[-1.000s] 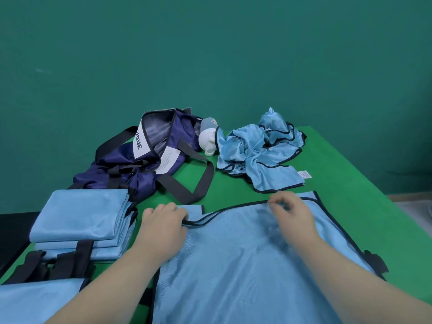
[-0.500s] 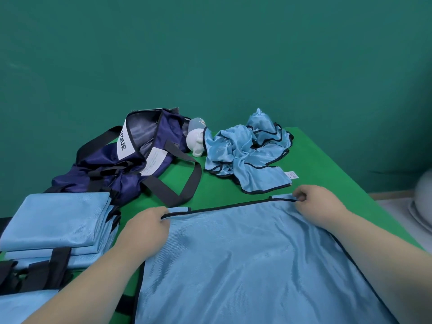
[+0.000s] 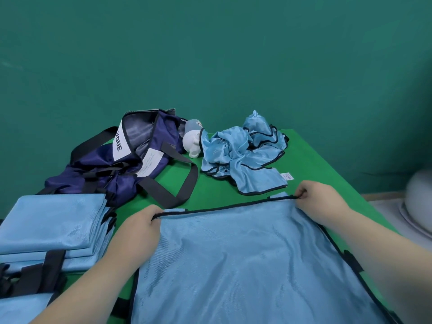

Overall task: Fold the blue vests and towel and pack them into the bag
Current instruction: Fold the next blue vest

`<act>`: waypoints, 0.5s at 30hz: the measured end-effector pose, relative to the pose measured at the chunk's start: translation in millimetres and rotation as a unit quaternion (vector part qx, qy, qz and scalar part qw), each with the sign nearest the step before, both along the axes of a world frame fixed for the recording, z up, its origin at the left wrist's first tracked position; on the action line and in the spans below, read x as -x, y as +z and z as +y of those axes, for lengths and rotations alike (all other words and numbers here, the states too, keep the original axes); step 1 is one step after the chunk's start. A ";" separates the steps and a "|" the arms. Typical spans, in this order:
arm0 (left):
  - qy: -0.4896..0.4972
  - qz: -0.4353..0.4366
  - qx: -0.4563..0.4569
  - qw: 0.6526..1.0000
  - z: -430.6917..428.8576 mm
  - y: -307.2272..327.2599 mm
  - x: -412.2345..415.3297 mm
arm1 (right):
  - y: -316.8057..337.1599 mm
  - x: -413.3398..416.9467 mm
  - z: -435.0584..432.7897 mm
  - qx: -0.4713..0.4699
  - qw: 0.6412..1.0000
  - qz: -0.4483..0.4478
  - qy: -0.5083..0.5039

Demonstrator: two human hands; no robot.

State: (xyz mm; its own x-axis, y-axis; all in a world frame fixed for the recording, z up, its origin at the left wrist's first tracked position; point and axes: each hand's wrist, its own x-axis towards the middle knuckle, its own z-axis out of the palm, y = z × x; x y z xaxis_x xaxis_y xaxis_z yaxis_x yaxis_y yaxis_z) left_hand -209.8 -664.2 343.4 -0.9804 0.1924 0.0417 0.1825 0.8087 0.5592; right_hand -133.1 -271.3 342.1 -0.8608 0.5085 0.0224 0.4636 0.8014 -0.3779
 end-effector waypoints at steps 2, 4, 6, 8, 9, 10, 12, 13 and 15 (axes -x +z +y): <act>0.000 -0.001 0.000 1.000 -0.9 -1.2 -1.1 | 0.0 -0.1 0.0 0.004 1.000 0.001 0.003; -0.003 -0.001 -0.001 1.000 -1.7 -2.7 -2.2 | 0.7 0.5 0.9 0.021 1.000 0.020 0.002; -0.001 0.000 0.000 1.000 -2.1 -3.8 -2.5 | 3.1 1.7 3.6 0.044 0.998 0.042 -0.008; 0.004 0.007 -0.009 1.000 -1.2 -4.9 -1.6 | 5.1 3.7 6.9 0.061 0.996 0.056 -0.018; 0.008 0.012 -0.016 1.000 -0.5 -5.6 -0.1 | 5.7 5.7 8.7 0.065 0.995 0.066 -0.024; 0.012 0.016 -0.024 1.000 0.3 -6.8 2.3 | 5.9 8.5 10.3 0.068 0.994 0.078 -0.030; 0.021 0.021 -0.028 0.999 1.8 -11.1 9.1 | 4.9 14.2 12.1 0.070 0.993 0.087 -0.036; 0.025 0.020 -0.023 0.999 2.7 -13.6 13.3 | 3.2 17.7 12.3 0.066 0.994 0.083 -0.035; 0.034 0.016 -0.011 0.999 4.6 -19.1 22.0 | -1.9 24.5 12.5 0.053 0.996 0.063 -0.035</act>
